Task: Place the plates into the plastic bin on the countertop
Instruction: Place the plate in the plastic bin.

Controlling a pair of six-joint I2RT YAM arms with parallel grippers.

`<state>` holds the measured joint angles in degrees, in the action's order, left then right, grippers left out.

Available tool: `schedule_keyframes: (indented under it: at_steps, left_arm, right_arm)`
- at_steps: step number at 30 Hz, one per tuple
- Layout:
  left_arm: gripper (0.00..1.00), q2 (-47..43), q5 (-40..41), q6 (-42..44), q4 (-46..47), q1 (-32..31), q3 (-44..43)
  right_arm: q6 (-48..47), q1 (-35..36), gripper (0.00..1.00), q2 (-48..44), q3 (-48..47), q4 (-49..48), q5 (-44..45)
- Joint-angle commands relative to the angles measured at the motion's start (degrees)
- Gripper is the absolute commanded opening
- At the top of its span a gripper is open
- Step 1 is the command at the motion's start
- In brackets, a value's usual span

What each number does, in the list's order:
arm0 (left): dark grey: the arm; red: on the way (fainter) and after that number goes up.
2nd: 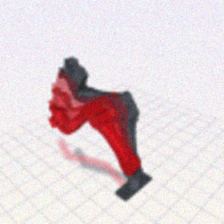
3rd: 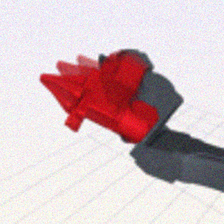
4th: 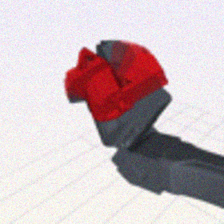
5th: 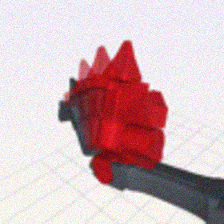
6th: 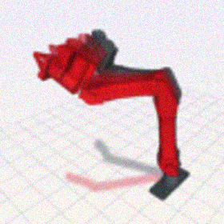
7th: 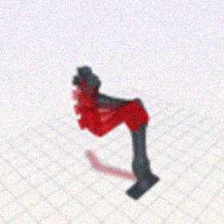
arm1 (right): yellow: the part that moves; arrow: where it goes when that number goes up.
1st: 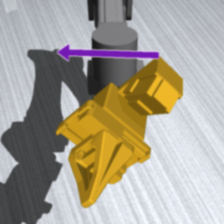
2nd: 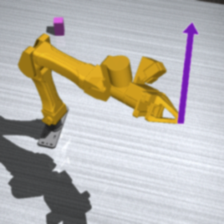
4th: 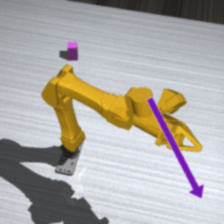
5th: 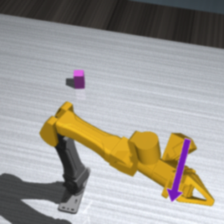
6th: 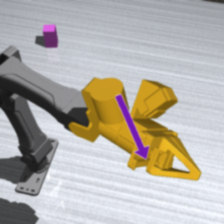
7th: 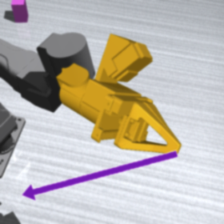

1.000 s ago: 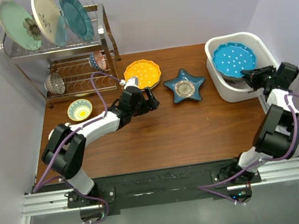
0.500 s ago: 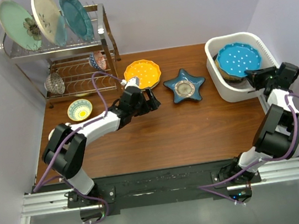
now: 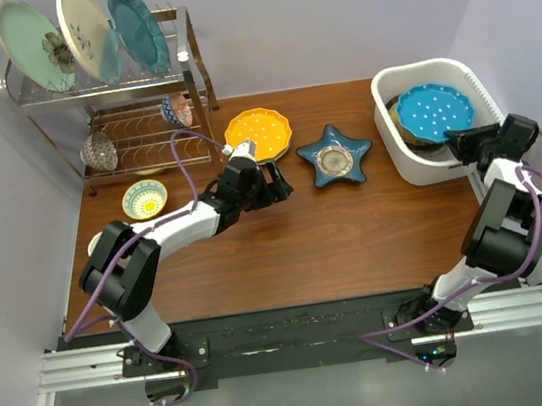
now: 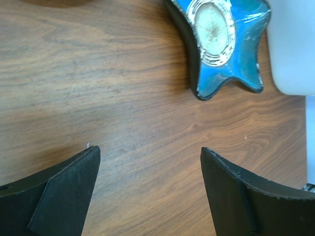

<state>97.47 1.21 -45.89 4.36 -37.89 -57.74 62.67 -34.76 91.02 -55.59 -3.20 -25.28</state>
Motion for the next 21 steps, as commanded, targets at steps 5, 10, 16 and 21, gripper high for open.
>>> schedule_keyframes:
  at_steps: [5, 10, 16, 21]
  left_arm:
    - [0.87, 0.35, -0.95, 1.06, 5.13, 0.36, -0.89]
    - [0.87, 0.35, -0.95, 1.24, 5.40, 0.36, -0.89]
    - [0.87, 0.26, -2.09, 1.42, 5.57, 0.36, -0.80]
    - [0.87, 0.18, -2.27, 1.42, 5.75, 0.45, -0.54]
  right_arm:
    - [1.40, 0.48, 0.00, 1.96, -4.96, -6.55, 0.23]
    - [0.17, 1.36, 0.03, 3.02, -7.15, -4.80, 1.37]
    - [0.52, 2.16, 0.08, 4.51, -9.61, -4.18, 1.81]
    - [-0.27, 3.47, 0.09, 5.74, -12.86, -2.60, 2.95]
